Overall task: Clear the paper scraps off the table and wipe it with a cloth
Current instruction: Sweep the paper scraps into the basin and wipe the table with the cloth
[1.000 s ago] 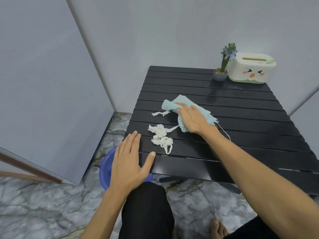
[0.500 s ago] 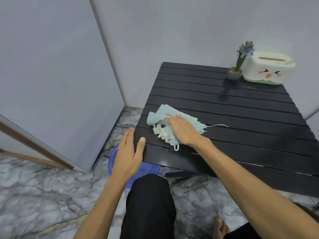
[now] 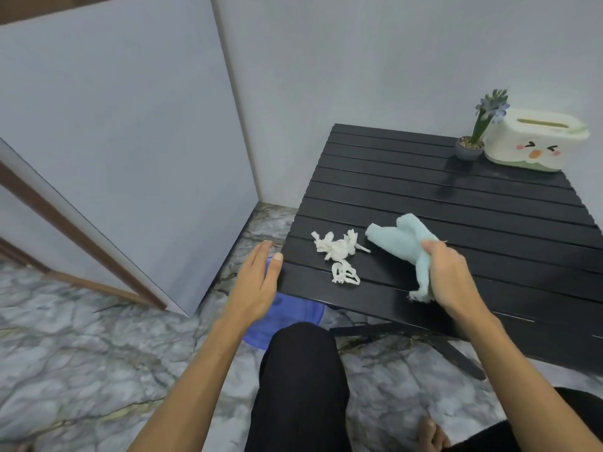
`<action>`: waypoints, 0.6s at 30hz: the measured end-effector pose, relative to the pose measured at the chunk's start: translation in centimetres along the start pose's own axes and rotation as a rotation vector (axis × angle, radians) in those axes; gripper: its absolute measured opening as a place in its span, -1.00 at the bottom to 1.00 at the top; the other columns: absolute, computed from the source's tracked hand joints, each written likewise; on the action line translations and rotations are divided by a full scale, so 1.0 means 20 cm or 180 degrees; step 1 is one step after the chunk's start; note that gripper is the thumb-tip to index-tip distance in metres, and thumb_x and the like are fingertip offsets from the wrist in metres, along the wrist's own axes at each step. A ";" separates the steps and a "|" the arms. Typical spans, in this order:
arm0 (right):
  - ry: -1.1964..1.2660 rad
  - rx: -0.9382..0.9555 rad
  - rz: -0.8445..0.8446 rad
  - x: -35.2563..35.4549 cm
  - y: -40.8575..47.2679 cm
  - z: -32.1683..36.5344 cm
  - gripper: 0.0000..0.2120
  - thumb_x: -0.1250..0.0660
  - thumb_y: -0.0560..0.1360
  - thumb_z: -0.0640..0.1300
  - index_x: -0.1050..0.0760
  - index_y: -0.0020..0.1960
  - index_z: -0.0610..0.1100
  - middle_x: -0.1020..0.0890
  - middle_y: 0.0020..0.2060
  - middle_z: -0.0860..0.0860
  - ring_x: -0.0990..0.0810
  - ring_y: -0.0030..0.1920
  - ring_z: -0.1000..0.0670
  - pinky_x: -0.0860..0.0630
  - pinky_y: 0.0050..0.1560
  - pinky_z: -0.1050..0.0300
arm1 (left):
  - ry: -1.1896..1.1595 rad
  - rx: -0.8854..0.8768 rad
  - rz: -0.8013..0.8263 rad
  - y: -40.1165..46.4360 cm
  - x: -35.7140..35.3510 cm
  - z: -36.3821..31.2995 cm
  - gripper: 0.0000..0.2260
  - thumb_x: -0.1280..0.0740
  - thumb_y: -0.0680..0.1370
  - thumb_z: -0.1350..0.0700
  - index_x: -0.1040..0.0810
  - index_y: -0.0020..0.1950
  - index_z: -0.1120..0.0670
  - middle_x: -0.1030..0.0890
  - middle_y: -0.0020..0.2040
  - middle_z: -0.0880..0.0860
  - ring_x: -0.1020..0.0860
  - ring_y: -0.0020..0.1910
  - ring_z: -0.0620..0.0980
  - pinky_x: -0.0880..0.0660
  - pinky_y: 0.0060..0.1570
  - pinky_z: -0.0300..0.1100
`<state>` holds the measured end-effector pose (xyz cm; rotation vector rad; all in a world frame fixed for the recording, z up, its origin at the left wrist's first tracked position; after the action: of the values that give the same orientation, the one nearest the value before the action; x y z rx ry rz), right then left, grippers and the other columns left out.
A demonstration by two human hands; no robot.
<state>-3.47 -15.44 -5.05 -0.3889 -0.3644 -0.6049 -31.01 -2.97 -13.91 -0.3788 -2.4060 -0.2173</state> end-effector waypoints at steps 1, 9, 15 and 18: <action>-0.0198 0.0093 0.0022 0.01 -0.04 -0.03 -0.44 -0.05 0.63 -0.02 -0.53 -0.32 -0.37 -0.62 -0.44 -0.17 -0.58 -0.27 -0.07 -0.41 -0.19 0.05 | 0.0001 0.0002 0.0002 0.01 0.01 0.01 -0.51 -0.06 0.68 -0.08 -0.23 0.56 0.12 -0.26 0.55 0.02 -0.19 0.52 -0.09 -0.05 0.43 -0.30; -0.2925 0.0982 -0.0172 -0.22 -0.22 -0.24 -0.24 0.23 0.54 0.26 -0.37 0.47 -0.16 -0.36 0.50 -0.15 -0.29 0.49 -0.15 -0.24 0.39 -0.11 | 0.0329 -0.0080 0.0156 0.11 0.06 0.13 -0.49 -0.05 0.67 -0.12 -0.27 0.53 0.15 -0.31 0.52 0.08 -0.27 0.48 -0.01 -0.11 0.34 -0.31; -0.3159 0.1494 -0.0122 -0.33 -0.06 -0.23 -0.28 0.23 0.55 0.25 -0.19 0.58 -0.05 -0.19 0.58 -0.07 -0.09 0.59 -0.05 0.03 0.55 -0.12 | 0.0421 -0.0196 0.0278 0.16 0.06 0.20 -0.39 -0.02 0.64 -0.24 -0.21 0.56 0.10 -0.26 0.55 0.05 -0.21 0.52 -0.03 -0.13 0.43 -0.21; -0.2585 0.1277 -0.0154 -0.40 -0.02 -0.17 -0.27 0.31 0.53 0.19 -0.12 0.60 -0.05 -0.11 0.60 0.00 0.02 0.60 0.05 0.19 0.56 -0.01 | 0.0461 -0.0186 0.0288 0.17 0.05 0.23 -0.40 -0.04 0.64 -0.23 -0.19 0.57 0.11 -0.23 0.57 0.05 -0.17 0.53 -0.03 -0.09 0.45 -0.20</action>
<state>-9.02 -13.50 -11.43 -0.2222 -1.2536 -0.3825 -33.32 1.60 -16.49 -0.4813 -2.2386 -0.2657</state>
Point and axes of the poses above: each hand's wrist, its own y-axis towards the middle knuckle, its own x-axis out of the back of the hand, z = x × y, the point moved 1 cm from there along y, towards the middle knuckle
